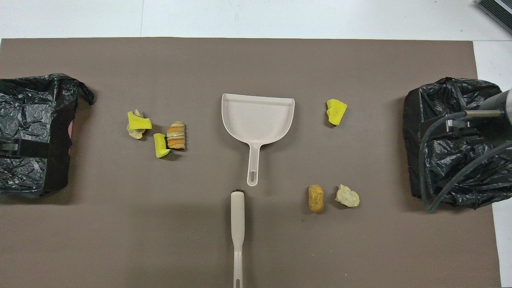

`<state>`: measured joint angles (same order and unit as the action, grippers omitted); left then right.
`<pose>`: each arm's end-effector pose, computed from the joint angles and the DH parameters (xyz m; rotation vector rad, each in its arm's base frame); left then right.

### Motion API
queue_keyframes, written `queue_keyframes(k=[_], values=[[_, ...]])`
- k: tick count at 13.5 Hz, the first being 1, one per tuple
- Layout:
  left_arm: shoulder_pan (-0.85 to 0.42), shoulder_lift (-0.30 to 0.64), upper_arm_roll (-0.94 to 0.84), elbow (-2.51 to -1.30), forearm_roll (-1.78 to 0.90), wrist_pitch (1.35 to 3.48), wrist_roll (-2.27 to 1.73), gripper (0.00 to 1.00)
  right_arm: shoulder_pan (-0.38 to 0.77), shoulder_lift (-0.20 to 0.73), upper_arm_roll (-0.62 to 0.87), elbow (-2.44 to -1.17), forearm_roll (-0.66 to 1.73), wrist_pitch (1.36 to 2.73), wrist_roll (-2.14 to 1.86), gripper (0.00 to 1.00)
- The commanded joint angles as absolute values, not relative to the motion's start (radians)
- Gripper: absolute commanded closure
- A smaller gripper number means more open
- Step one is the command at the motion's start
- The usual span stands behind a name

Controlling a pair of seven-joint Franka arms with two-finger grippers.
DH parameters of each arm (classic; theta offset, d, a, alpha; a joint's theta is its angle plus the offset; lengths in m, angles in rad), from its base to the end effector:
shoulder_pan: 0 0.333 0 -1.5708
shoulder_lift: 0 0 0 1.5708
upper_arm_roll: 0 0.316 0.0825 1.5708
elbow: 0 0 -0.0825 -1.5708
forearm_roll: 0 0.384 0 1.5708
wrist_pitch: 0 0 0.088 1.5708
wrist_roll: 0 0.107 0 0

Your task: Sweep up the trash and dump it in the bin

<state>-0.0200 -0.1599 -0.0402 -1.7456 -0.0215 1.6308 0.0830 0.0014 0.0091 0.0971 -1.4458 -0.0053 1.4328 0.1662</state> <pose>0.5079 -0.0345 0.6319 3.1184 -0.2218 0.0706 0.5403 0.0525 0.6657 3.1323 -0.1071 -0.0334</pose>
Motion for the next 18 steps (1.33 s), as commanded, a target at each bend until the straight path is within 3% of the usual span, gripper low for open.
queue_keyframes(k=[1,7,18], values=[[-0.072,-0.169,-0.031,-1.75,-0.023,1.618,0.071,0.0,-0.018,0.0,0.1,-1.465,0.026,1.46,0.156,0.0],[-0.219,-0.176,-0.032,-1.807,-0.023,1.624,-0.101,0.0,-0.018,-0.005,0.1,-1.47,0.025,1.456,0.16,0.0],[-0.514,-0.213,-0.032,-2.043,-0.026,1.847,-0.406,0.0,-0.02,-0.003,0.101,-1.466,0.029,1.456,0.156,0.0]])
